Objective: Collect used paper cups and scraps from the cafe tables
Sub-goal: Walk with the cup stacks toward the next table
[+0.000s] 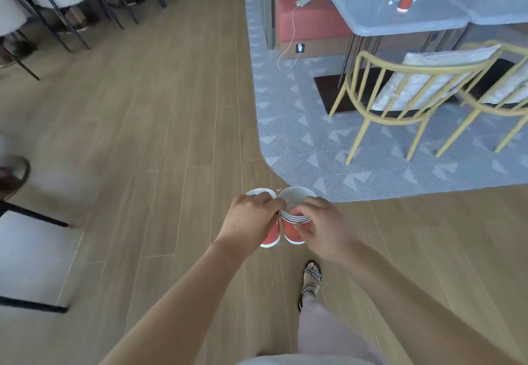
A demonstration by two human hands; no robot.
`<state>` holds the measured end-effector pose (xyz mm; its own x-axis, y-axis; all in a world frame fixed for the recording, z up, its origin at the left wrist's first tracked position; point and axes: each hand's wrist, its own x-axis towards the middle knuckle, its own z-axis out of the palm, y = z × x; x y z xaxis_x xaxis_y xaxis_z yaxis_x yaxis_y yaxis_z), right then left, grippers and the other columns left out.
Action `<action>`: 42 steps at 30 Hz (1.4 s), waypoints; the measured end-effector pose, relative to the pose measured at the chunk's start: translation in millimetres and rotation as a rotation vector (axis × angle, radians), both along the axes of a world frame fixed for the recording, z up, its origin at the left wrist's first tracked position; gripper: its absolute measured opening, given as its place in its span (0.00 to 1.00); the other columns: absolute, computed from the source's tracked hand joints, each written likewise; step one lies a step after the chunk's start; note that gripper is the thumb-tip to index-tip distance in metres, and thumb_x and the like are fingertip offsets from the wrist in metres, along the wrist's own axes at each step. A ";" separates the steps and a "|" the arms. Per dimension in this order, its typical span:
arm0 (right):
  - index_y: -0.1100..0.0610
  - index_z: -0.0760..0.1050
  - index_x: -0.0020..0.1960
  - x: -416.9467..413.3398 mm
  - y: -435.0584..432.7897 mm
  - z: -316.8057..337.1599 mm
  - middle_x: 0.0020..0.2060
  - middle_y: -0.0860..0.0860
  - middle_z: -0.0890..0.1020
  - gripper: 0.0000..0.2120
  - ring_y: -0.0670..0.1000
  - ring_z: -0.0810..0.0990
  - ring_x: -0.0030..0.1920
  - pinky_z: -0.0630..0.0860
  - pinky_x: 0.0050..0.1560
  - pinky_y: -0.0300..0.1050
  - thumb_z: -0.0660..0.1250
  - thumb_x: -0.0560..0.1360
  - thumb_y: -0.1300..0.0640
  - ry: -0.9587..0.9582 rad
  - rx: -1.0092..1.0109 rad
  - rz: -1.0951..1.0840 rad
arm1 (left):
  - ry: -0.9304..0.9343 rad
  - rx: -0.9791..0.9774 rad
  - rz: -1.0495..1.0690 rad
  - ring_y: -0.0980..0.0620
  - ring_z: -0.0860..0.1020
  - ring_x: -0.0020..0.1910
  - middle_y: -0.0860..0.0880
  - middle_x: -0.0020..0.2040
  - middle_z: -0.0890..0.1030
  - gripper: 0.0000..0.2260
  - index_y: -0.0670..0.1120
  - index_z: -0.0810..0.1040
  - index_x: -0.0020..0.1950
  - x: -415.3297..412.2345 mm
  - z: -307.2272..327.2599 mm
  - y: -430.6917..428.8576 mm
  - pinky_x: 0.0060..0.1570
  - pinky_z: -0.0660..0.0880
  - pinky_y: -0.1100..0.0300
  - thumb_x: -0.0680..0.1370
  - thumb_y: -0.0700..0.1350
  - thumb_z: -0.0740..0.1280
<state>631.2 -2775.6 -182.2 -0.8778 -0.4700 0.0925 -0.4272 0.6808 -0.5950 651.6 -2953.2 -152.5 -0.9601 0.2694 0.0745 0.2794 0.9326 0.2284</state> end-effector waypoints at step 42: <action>0.58 0.78 0.52 -515.2 -116.1 -288.9 0.50 0.53 0.78 0.10 0.53 0.77 0.52 0.74 0.46 0.43 0.70 0.71 0.60 -0.121 0.020 0.090 | -0.439 0.114 0.402 0.45 0.75 0.51 0.48 0.55 0.75 0.09 0.49 0.78 0.55 -480.2 -296.1 -160.8 0.45 0.77 0.49 0.79 0.48 0.61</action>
<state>116.0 -2891.7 -471.1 -0.8362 -0.5479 -0.0216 -0.4130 0.6553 -0.6324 171.3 -3114.0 -448.6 -0.9325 -0.1076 -0.3448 -0.2333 0.9082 0.3475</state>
